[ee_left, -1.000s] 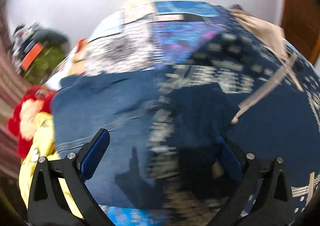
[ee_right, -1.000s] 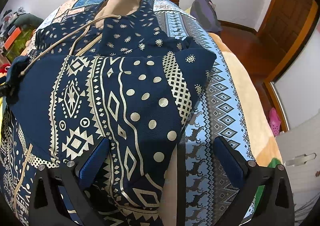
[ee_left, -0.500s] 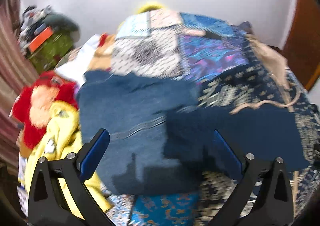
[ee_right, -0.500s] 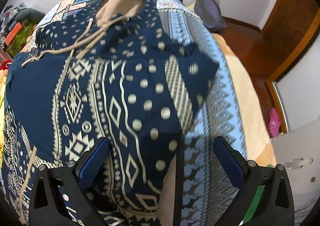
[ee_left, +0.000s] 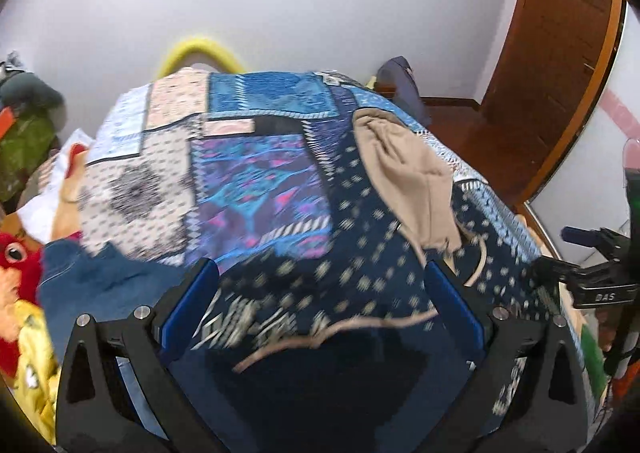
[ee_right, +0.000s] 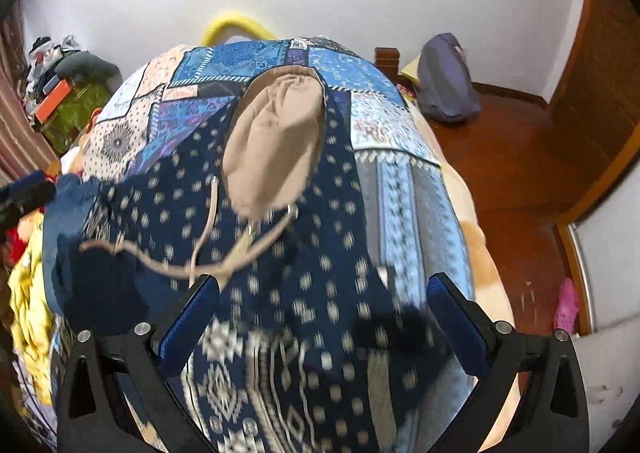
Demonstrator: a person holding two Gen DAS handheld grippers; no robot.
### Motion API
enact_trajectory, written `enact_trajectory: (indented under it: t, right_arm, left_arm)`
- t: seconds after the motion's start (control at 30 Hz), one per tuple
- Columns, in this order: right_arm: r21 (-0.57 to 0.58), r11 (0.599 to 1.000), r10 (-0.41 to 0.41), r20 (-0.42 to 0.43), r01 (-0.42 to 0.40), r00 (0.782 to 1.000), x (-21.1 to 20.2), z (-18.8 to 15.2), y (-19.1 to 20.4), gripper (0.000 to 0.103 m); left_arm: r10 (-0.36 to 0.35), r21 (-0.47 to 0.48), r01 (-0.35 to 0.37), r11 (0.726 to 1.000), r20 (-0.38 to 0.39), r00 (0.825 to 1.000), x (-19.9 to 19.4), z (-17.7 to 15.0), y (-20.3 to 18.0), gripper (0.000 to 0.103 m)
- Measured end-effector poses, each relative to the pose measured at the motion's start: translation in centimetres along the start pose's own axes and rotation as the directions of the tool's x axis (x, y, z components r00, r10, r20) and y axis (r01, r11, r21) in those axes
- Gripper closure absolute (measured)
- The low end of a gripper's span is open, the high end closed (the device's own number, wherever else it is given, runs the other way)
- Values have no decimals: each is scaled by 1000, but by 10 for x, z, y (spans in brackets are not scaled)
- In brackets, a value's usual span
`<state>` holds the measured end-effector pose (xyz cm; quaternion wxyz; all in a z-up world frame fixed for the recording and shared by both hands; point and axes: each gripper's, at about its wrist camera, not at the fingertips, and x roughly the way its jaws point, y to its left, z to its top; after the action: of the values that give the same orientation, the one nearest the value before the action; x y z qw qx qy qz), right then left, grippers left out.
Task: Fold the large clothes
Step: 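Grasp the hoodie's hood edge with the right gripper while the left gripper holds the body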
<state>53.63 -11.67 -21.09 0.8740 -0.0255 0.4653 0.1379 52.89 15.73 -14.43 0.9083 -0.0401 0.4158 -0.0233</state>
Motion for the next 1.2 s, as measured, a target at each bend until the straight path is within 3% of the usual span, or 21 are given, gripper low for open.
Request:
enact_trajectory:
  t: [0.1, 0.2, 0.3, 0.37, 0.43, 0.47, 0.53, 0.6, 0.63, 0.7, 0.73, 0.87, 1.0, 1.2]
  right_arm:
    - [42, 999, 26, -30, -24, 999, 30, 21, -7, 0]
    - [125, 990, 78, -75, -68, 994, 71, 41, -17, 0]
    - [208, 976, 90, -125, -63, 988, 111, 58, -24, 3]
    - [228, 971, 97, -124, -67, 988, 131, 67, -25, 6]
    - [212, 977, 64, -133, -35, 989, 146, 72, -23, 20]
    - [197, 980, 36, -135, -9, 990, 151, 73, -23, 34]
    - [163, 986, -15, -108, 33, 994, 157, 73, -21, 43]
    - [127, 991, -28, -64, 36, 998, 157, 71, -16, 79]
    - [116, 993, -22, -67, 30, 997, 159, 70, -14, 82]
    - [88, 996, -26, -57, 31, 998, 159, 65, -9, 91]
    - [70, 997, -25, -53, 29, 998, 157, 63, -5, 92]
    - [73, 996, 57, -17, -55, 998, 131, 59, -1, 96]
    - [3, 993, 119, 58, -120, 991, 72, 52, 14, 96]
    - [-91, 973, 224, 132, -214, 966, -22, 14, 38, 96]
  left_arm:
    - [-17, -2, 17, 1000, -10, 1000, 31, 8, -9, 0]
    - [-11, -80, 9, 997, -29, 1000, 67, 16, -11, 0]
    - [-50, -135, 40, 990, -73, 996, 104, 20, -12, 10]
    - [-14, -122, 1, 992, -107, 994, 127, 22, -15, 16]
    - [23, -107, -38, 994, -132, 991, 144, 24, -16, 23]
    - [34, -102, -49, 994, -140, 990, 152, 25, -16, 27]
    - [34, -94, -47, 994, -129, 991, 159, 26, -16, 30]
    - [68, -61, -75, 995, -109, 992, 162, 24, -18, 40]
    - [91, -36, -95, 995, -99, 991, 162, 23, -21, 48]
    - [81, -39, -84, 996, -85, 993, 159, 23, -23, 74]
    - [75, -39, -78, 996, -82, 994, 157, 24, -23, 95]
    - [24, -20, -26, 999, -63, 998, 128, 33, -28, 99]
    - [-59, -13, 59, 998, -2, 998, 69, 35, -25, 99]
    - [-155, 12, 155, 988, 6, 988, -13, 8, -18, 99]
